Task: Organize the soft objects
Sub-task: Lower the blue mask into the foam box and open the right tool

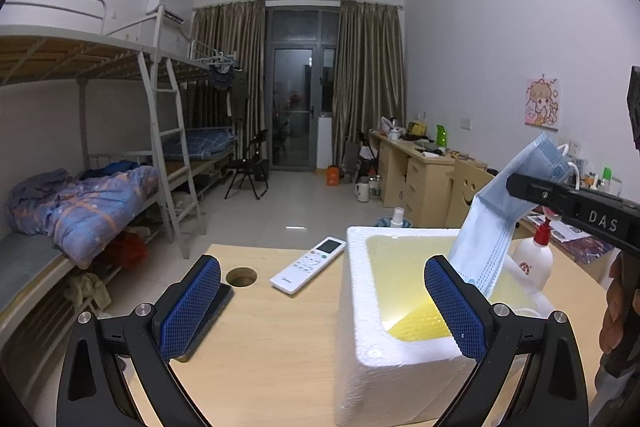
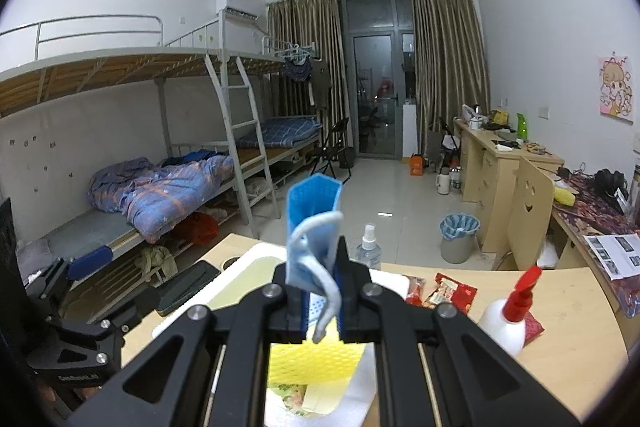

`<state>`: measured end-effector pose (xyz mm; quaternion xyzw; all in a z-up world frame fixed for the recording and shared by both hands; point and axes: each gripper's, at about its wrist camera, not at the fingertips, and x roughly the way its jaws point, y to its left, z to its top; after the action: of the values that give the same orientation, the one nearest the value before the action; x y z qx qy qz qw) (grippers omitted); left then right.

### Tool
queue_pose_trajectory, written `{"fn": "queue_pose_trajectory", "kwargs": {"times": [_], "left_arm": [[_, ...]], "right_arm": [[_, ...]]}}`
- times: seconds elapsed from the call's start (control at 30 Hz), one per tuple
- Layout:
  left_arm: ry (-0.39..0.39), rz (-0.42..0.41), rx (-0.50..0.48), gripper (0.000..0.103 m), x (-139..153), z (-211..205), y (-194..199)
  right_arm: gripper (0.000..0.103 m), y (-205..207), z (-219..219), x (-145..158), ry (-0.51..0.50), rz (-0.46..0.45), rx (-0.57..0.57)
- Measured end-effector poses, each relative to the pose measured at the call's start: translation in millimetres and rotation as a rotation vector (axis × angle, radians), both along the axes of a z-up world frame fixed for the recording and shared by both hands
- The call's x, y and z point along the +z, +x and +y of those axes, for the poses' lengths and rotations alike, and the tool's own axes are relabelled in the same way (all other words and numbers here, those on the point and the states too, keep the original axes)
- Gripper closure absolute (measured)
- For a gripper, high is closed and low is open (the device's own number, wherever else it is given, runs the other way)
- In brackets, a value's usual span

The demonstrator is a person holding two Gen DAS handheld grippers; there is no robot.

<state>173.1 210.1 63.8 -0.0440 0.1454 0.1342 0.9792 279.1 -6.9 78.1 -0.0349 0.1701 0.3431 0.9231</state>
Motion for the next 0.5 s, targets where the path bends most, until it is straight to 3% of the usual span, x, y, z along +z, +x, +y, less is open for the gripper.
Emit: {"fn": "queue_pose_trajectory", "kwargs": {"times": [0.13,0.17,0.2,0.27,0.33,0.5], "left_arm": [[-0.008,-0.001,0.012,0.001,0,5,-5],[-0.009,-0.001,0.016,0.001,-1,6,-6],[-0.010,0.000,0.019,0.001,-2,8,-7],[-0.016,0.000,0.026,0.001,-3,8,-9],[-0.025,-0.001,0.027,0.001,-4,11,-11],[-0.031,0.009,0.039,0.001,-5,9,-11]], "right_arm": [[0.090,2,8,-3,-0.022,0.013,0.006],[0.084,2,10,-3,-0.031,0.010,0.004],[0.077,2,11,-2,-0.037,0.007,-0.002],[0.031,3,11,-1,-0.036,0.005,-0.011],[0.018,0,8,0,-0.014,-0.004,-0.018],[0.018,1,4,0,-0.001,0.006,-0.043]]}}
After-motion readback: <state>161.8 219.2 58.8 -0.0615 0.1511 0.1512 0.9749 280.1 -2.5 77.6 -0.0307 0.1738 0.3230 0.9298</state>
